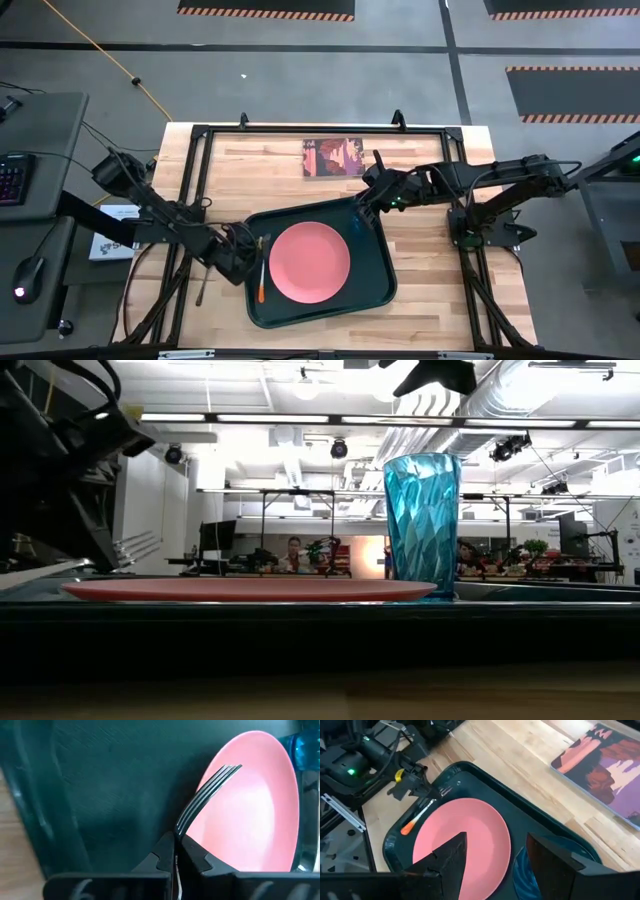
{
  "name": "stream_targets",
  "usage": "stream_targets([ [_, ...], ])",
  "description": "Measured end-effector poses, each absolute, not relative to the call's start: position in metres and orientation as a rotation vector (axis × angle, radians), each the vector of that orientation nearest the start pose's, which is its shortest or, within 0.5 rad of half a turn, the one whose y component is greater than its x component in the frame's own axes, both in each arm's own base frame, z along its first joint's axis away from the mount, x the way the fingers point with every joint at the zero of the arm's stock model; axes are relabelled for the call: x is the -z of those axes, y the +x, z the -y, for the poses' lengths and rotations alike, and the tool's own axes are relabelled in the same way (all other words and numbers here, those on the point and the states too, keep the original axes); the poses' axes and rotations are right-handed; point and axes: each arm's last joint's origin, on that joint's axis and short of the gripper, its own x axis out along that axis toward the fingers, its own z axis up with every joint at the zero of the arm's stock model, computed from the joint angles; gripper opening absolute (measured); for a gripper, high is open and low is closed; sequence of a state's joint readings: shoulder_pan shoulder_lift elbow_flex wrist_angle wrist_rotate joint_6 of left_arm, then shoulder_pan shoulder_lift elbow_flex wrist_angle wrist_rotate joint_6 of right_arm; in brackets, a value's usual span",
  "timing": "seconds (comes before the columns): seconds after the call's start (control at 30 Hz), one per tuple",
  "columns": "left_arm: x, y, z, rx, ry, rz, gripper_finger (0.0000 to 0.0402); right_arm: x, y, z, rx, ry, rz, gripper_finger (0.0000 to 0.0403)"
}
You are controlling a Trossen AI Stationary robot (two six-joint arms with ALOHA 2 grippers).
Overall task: Pick and place plate/cup/fork/spoon on tray
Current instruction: Put the orange fork to the left side of the pink plate on the black tray
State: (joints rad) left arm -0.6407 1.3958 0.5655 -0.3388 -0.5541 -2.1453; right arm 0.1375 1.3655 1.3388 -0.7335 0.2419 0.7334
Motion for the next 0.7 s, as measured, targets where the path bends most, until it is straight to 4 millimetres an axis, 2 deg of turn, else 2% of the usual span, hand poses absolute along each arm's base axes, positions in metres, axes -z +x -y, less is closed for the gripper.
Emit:
stream_targets([
  [0.7, -0.124, 0.212, 0.108, -0.896, -1.428, -0.493, 0.0000, -0.351, 0.282, -0.031, 0.375, 0.516, -0.644, 0.0197],
])
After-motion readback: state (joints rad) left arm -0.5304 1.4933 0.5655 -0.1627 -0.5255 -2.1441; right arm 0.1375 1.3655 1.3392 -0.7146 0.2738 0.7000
